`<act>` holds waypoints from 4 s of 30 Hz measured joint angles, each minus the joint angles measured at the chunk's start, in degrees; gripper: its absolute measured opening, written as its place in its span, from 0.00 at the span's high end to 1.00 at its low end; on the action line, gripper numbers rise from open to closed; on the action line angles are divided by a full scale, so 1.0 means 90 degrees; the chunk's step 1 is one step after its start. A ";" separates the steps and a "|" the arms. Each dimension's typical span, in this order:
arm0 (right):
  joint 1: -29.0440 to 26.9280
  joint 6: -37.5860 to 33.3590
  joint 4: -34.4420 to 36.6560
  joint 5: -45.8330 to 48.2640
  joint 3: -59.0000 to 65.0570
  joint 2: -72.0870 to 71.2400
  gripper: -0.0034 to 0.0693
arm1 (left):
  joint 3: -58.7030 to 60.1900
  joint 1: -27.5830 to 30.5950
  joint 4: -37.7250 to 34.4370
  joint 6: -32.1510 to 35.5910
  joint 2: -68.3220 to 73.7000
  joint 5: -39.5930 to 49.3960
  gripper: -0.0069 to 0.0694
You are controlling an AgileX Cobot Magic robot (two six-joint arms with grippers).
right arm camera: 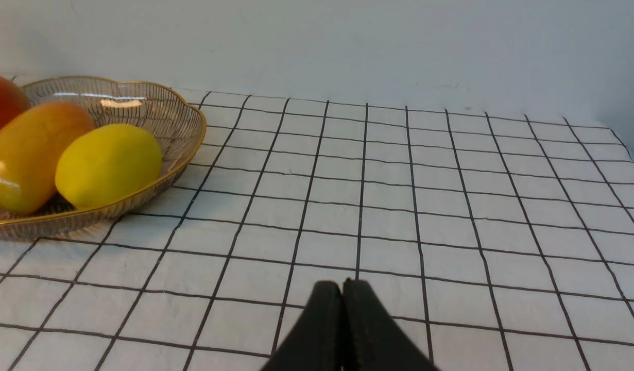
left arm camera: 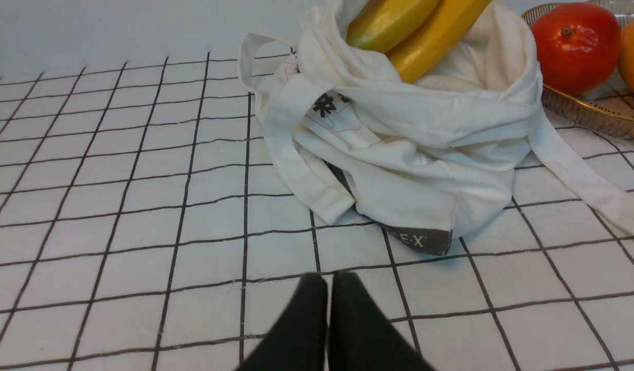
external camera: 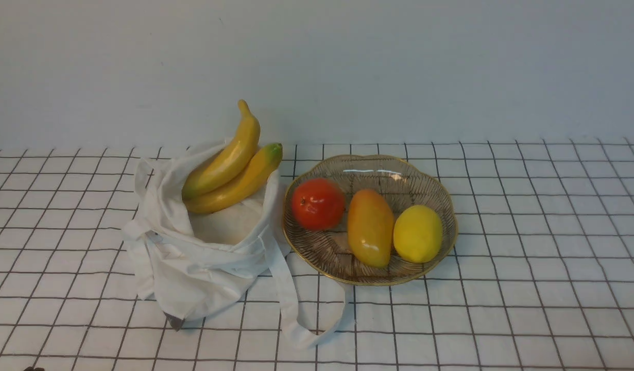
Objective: Take the fruit out of the bag on the white checkered tablecloth and place them on the plate.
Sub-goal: 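Reach into the white bag and grasp the banana with the left gripper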
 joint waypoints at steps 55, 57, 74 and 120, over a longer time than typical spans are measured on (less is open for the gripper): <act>0.0000 -0.0014 0.0000 0.0000 0.0000 0.0000 0.97 | -0.2202 0.0007 -0.4624 0.1480 0.1467 -0.0952 0.92; 0.0000 -0.0014 0.0000 0.0000 0.0000 0.0000 0.97 | -0.2957 0.0007 -0.4371 0.1791 0.2560 0.0166 0.92; 0.0000 -0.0014 0.0000 0.0000 0.0000 0.0000 0.97 | -0.7107 -0.0266 -0.2677 0.2548 0.8879 0.2162 0.92; 0.0000 0.0012 0.0000 0.0000 0.0000 0.0000 0.97 | -0.9662 -0.1381 -0.2473 0.4216 1.2420 0.0197 0.56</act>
